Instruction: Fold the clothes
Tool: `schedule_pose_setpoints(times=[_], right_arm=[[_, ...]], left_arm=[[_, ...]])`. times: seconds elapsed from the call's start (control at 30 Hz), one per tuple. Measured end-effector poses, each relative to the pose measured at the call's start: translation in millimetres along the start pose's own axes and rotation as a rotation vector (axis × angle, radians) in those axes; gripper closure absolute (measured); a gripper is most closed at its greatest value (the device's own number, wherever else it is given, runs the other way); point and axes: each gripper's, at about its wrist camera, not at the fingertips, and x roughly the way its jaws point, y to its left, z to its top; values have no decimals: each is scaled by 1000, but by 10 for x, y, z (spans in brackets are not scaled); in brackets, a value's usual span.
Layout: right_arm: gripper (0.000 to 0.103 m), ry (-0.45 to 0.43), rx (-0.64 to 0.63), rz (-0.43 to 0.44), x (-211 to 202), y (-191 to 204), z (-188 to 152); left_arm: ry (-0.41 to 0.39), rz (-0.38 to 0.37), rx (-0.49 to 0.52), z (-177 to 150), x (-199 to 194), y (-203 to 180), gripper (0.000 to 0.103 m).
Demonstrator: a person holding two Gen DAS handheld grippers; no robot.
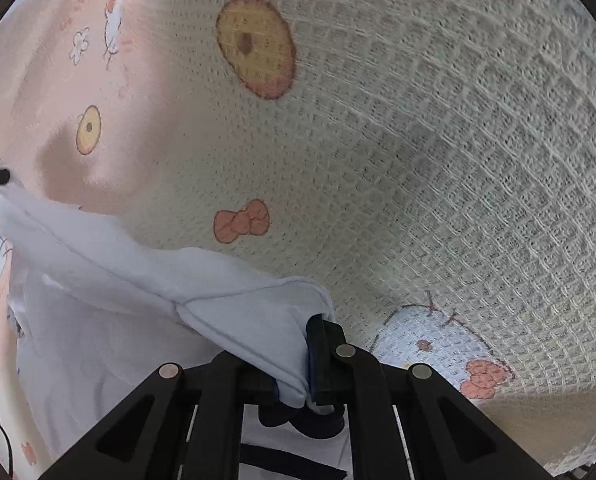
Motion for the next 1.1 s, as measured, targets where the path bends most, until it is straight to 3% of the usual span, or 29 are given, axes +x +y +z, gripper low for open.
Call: schedule_pose_setpoints(times=[0.17,0.37,0.47,0.5,0.53,0.57,0.6,0.63,0.83,1.1], right_arm=[[97,-21,24,-51,-34,-137,75],[97,-10,86,-36,9,-317,132],[96,11,65,-10,31,-314,130],[93,24,64,14,39,-311,122],[87,37,64,38,47,-308,114],[63,48,63,61,52,-303,105],[39,45,60,78,37,-286,92],[33,26,48,78,-1,-259,82],[31,-19,-81,36,-112,-54,40],[31,16,-50,79,-104,-22,-32]], left_arm=[[-44,-46,-13,54,85,-33,91],[-38,-90,4,15,202,-115,91],[20,-125,-33,-11,296,-68,84],[60,-129,-58,-27,343,-28,79],[91,-125,-82,-46,381,8,60],[91,-132,-103,-63,396,27,39],[87,-140,-123,-81,408,44,33],[71,-143,-138,-100,406,64,29],[63,-121,-161,-191,387,112,29],[86,-63,-76,-447,297,137,29]])
